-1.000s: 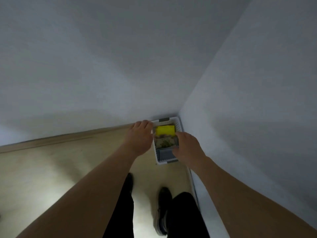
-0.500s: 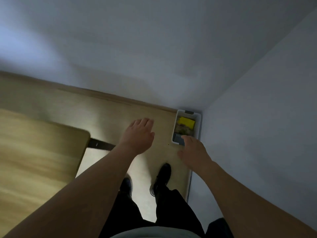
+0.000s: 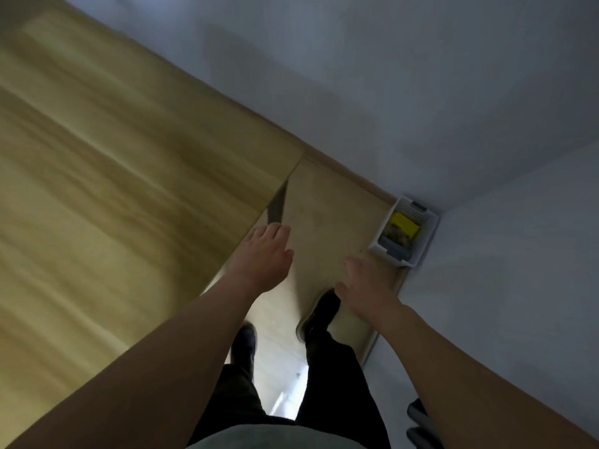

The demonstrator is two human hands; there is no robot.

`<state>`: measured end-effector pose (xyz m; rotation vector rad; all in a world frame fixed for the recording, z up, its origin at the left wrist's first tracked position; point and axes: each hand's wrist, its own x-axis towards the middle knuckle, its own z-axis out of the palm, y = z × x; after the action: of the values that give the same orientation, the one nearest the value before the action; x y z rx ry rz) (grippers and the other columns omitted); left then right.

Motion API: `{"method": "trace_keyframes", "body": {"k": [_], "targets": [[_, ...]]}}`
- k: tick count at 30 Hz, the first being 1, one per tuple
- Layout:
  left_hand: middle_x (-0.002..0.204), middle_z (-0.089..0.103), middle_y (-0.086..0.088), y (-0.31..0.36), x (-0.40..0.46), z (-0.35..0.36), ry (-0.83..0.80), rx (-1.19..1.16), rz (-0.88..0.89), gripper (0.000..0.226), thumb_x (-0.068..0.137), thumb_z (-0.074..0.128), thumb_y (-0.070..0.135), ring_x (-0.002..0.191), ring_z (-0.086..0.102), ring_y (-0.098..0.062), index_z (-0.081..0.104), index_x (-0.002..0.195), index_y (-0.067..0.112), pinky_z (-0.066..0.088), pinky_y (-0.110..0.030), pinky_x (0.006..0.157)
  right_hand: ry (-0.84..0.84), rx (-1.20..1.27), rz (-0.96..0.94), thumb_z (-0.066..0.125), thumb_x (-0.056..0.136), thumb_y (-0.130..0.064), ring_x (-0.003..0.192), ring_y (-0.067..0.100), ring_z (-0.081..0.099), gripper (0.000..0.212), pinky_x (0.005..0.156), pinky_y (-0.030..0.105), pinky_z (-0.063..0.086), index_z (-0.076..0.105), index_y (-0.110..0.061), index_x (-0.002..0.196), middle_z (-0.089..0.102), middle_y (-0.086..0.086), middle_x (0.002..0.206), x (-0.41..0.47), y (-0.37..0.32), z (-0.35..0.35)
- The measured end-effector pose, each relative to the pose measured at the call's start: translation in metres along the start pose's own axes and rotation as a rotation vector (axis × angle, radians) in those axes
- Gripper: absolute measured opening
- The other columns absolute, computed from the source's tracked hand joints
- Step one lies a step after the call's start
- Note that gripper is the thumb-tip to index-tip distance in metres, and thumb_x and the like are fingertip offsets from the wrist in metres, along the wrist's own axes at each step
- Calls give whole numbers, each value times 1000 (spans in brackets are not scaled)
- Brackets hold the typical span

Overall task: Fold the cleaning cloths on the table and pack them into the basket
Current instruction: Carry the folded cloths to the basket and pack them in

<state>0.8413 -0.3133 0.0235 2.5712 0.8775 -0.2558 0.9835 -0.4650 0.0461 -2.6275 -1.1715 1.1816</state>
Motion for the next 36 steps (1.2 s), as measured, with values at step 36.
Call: {"method": "trace_keyframes", "body": {"k": [36], "targets": [[113, 61, -11, -372, -546, 77, 243, 62, -546, 45, 73, 54, 19, 94, 58, -33, 59, 116, 10, 45, -40, 79, -378, 123, -226, 54, 90, -28, 112, 19, 54, 49, 94, 35, 46, 43, -18, 136, 52, -1, 130, -177, -430, 385]]}}
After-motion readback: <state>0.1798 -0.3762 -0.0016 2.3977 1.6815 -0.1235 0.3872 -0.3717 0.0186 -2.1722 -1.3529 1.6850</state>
